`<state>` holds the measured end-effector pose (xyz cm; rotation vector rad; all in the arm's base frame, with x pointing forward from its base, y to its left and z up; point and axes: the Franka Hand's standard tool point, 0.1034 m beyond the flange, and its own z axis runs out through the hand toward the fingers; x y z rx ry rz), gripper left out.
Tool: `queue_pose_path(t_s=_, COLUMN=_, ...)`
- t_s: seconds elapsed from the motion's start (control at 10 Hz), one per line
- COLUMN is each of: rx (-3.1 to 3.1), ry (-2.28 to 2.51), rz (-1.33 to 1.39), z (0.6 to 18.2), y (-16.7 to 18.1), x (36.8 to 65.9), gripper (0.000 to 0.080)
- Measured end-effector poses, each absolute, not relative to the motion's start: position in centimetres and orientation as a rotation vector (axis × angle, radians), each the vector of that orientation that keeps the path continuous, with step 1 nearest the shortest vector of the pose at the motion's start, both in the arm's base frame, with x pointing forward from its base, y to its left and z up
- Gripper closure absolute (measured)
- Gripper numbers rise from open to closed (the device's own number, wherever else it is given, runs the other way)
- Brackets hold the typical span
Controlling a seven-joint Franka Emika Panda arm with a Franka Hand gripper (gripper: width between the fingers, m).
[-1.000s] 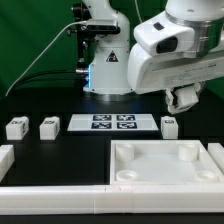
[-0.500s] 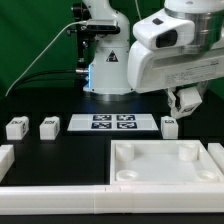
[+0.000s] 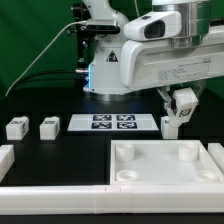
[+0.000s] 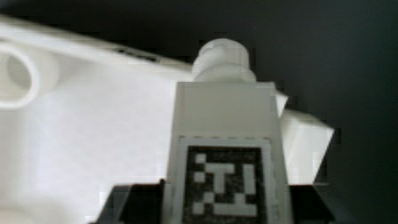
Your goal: Assemble one leg
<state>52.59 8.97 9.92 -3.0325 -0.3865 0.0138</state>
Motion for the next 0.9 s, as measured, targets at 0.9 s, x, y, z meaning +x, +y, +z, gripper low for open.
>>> queue_pose_path(t_s=0.9, rx=-3.022, ry=-0.358, rz=-0.501, z=10.0, y=7.4, x=56.2, gripper=0.0506)
